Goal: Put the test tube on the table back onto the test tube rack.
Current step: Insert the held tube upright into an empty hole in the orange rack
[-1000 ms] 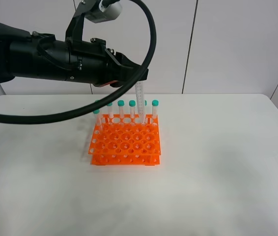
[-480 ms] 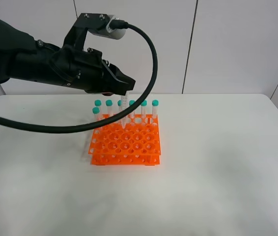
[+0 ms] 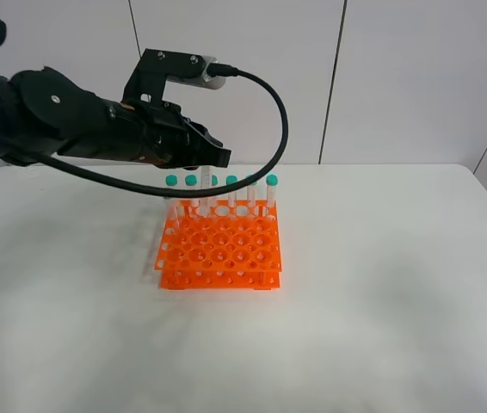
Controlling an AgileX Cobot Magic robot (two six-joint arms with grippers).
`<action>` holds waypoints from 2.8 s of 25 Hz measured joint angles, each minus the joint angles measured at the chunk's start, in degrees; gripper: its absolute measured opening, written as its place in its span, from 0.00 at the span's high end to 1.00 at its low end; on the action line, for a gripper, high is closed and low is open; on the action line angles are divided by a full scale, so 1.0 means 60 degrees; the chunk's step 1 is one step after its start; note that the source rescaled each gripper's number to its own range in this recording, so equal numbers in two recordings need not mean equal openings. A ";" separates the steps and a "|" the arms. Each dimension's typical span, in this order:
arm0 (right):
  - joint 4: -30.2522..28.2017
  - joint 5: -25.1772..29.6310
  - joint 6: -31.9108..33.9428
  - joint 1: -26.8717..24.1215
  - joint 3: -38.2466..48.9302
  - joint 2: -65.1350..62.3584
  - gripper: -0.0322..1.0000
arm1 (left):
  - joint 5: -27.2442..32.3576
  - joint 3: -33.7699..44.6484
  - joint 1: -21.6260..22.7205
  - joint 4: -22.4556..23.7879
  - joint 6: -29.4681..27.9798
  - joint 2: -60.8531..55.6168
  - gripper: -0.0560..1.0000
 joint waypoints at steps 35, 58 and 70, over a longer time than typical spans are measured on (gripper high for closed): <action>0.0138 0.0000 0.0000 0.0000 0.0000 0.0000 0.14 | -0.3016 0.0464 0.1134 0.4706 -0.5755 0.1627 0.95; 0.0171 0.0000 0.0000 0.0000 0.0000 0.0000 0.14 | -0.4099 0.0568 0.1134 0.4915 -0.6238 0.2395 0.95; 0.0179 0.0000 0.0000 0.0000 0.0000 0.0000 0.14 | -0.4145 0.0568 0.1134 0.4966 -0.6553 0.2521 0.95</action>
